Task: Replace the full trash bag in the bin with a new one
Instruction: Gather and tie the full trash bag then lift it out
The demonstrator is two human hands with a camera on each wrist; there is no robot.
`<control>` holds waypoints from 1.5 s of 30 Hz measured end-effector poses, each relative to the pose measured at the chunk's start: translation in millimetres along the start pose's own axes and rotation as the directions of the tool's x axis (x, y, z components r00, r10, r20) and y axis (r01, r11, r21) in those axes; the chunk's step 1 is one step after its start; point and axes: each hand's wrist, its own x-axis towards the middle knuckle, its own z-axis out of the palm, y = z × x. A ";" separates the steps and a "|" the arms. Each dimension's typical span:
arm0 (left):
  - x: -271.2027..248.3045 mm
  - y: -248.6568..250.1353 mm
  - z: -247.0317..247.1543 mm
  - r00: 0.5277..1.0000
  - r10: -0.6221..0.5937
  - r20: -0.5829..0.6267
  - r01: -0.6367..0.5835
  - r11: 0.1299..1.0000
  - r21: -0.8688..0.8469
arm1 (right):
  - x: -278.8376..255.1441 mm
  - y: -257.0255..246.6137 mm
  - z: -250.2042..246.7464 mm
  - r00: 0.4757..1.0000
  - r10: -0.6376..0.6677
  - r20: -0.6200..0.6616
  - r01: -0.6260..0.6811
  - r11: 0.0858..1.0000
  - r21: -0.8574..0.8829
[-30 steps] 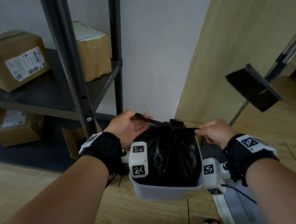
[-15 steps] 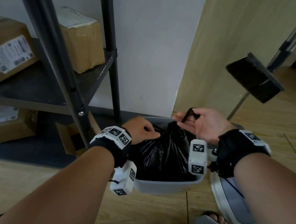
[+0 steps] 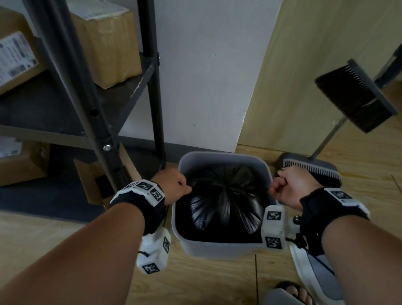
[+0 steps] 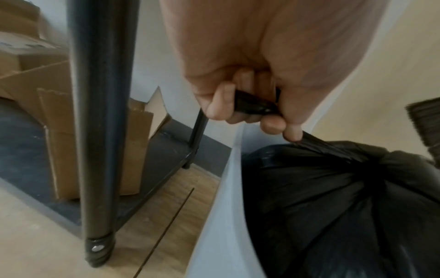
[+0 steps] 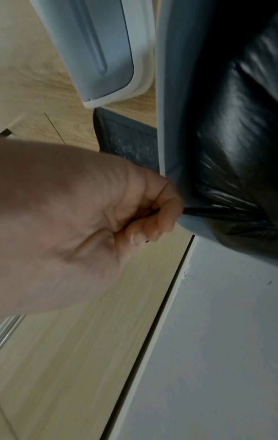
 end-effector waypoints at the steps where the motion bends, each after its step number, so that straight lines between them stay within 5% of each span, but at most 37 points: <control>1: -0.5 -1.5 0.6 1.000 -0.017 0.009 0.017 1.000 0.002 | 0.6 1.3 -0.8 1.000 -0.003 -0.014 0.003 1.000 -0.002; 5: 1.1 5.0 -8.3 1.000 -0.022 0.015 0.022 0.998 -0.055 | -0.2 -2.1 -5.4 0.999 -0.023 -0.022 0.023 0.999 -0.027; 7: 2.9 15.5 -18.0 0.997 -0.006 0.081 0.027 0.966 -0.258 | -1.3 -11.2 -4.1 0.998 -0.066 -0.003 0.066 0.994 -0.085; 9: 2.8 26.8 -25.5 0.990 0.002 0.144 0.098 0.726 -0.681 | -6.7 -21.6 3.3 0.992 -0.108 0.058 0.117 0.976 -0.182; 11: 1.5 40.1 -29.0 0.986 0.052 0.158 0.117 0.458 -0.881 | -17.3 -28.1 14.6 0.980 -0.131 0.147 0.171 0.938 -0.303; 14: 3.7 57.0 -20.9 0.991 0.067 0.115 0.083 0.360 -0.929 | -34.3 -35.2 29.9 0.949 -0.162 0.270 0.271 0.857 -0.438; 16: 4.2 64.0 -14.8 0.993 0.067 0.092 0.060 0.381 -0.923 | -42.5 -40.7 35.0 0.925 -0.186 0.330 0.336 0.806 -0.487; 22: 11.8 62.8 -0.9 0.994 0.097 0.055 -0.025 0.672 -0.740 | -42.6 -50.0 38.3 0.897 -0.371 0.241 0.435 0.637 -0.637; 27: 8.0 74.2 3.8 0.986 0.152 -0.074 -0.167 0.797 -0.580 | -49.4 -52.7 49.5 0.855 -0.399 0.331 0.515 0.578 -0.633; 38: 5.6 80.2 1.3 0.970 0.202 -0.134 -0.238 0.901 -0.362 | -56.2 -52.4 67.4 0.753 -0.384 0.534 0.644 0.598 -0.477; 42: 11.0 68.8 5.5 0.985 0.145 -0.091 -0.171 0.859 -0.482 | -42.4 -44.4 54.4 0.811 -0.305 0.500 0.539 0.722 -0.433; 45: 14.5 62.0 9.2 0.990 0.129 -0.062 -0.143 0.832 -0.536 | -29.6 -28.2 40.8 0.853 -0.109 0.511 0.472 0.578 -0.666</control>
